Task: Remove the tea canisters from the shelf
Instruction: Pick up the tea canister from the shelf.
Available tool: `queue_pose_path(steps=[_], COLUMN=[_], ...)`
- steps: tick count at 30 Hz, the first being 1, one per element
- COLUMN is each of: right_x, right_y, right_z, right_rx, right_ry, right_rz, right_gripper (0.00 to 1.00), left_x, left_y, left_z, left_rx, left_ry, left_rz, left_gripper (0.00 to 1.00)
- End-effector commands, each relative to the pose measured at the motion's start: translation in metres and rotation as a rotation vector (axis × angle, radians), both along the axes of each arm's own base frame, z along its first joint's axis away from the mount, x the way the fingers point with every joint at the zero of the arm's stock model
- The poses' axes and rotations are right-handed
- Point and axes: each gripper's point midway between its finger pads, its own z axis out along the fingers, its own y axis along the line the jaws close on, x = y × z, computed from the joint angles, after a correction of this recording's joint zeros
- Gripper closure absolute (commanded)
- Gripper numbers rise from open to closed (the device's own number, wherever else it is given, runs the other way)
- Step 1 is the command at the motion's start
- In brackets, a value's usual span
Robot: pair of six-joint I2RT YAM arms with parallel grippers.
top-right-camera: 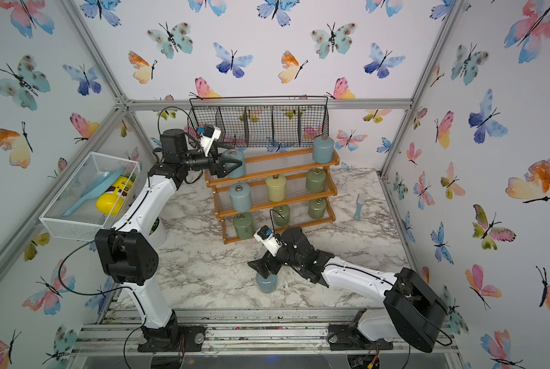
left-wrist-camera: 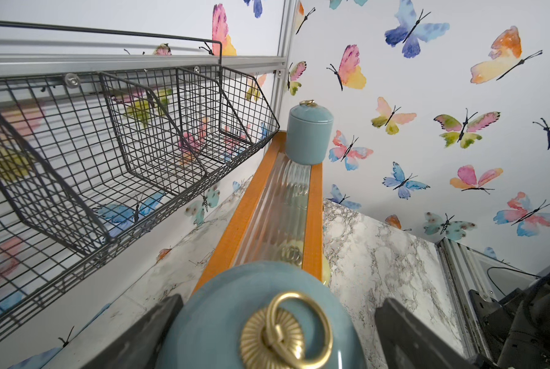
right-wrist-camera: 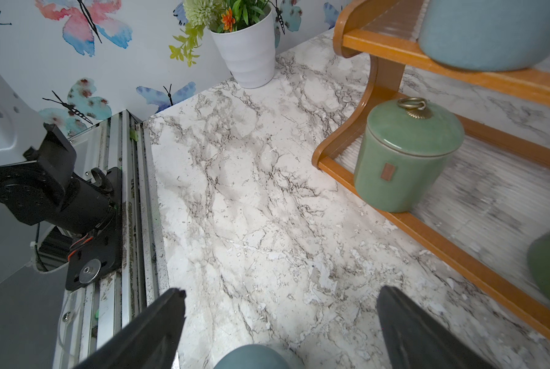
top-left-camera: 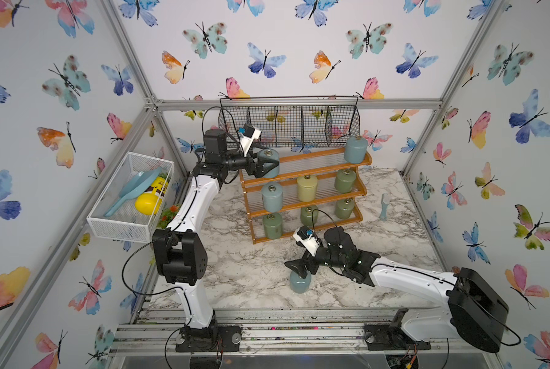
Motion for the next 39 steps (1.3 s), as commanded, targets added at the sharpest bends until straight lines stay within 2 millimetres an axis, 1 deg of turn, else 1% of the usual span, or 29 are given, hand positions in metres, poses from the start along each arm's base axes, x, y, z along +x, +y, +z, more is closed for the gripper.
queue_pose_path(steps=[1, 5, 6, 14, 17, 22, 27, 31, 35, 39], right_x=[-0.003, -0.003, -0.003, -0.002, -0.001, 0.001, 0.004, 0.010, 0.022, 0.039], right_y=[-0.002, -0.003, -0.004, -0.003, -0.003, -0.005, -0.004, -0.004, -0.012, -0.030], right_z=[0.005, 0.004, 0.004, 0.005, 0.008, 0.013, 0.024, 0.039, 0.055, 0.072], right_rx=[0.007, 0.007, 0.008, 0.011, 0.016, 0.015, 0.033, 0.048, 0.042, 0.046], right_ry=[-0.005, -0.004, -0.004, -0.007, -0.012, -0.029, -0.029, -0.043, -0.070, -0.089], right_rz=[0.004, 0.000, 0.000, -0.003, -0.006, -0.023, -0.030, -0.045, -0.087, -0.147], right_gripper=[0.00, 0.00, 0.00, 0.00, 0.00, 0.00, 0.00, 0.00, 0.00, 0.00], left_x=[0.002, 0.006, 0.007, -0.001, -0.005, -0.018, -0.042, -0.067, -0.095, -0.120], left_y=[-0.008, -0.010, -0.009, -0.014, -0.013, -0.011, -0.015, -0.021, -0.022, -0.020], left_z=[-0.006, -0.010, -0.010, -0.009, -0.008, 0.011, 0.036, 0.049, 0.051, 0.041], left_rx=[0.023, 0.043, 0.045, 0.061, 0.063, 0.050, 0.022, 0.015, 0.013, 0.017], left_ry=[-0.006, -0.011, -0.012, -0.044, -0.049, -0.102, -0.153, -0.191, -0.204, -0.204], left_rz=[0.000, 0.032, 0.039, 0.031, 0.035, 0.034, -0.007, -0.038, -0.056, -0.044], left_gripper=[0.02, 0.01, 0.02, 0.20, 0.22, 0.24, 0.24, 0.24, 0.24, 0.24])
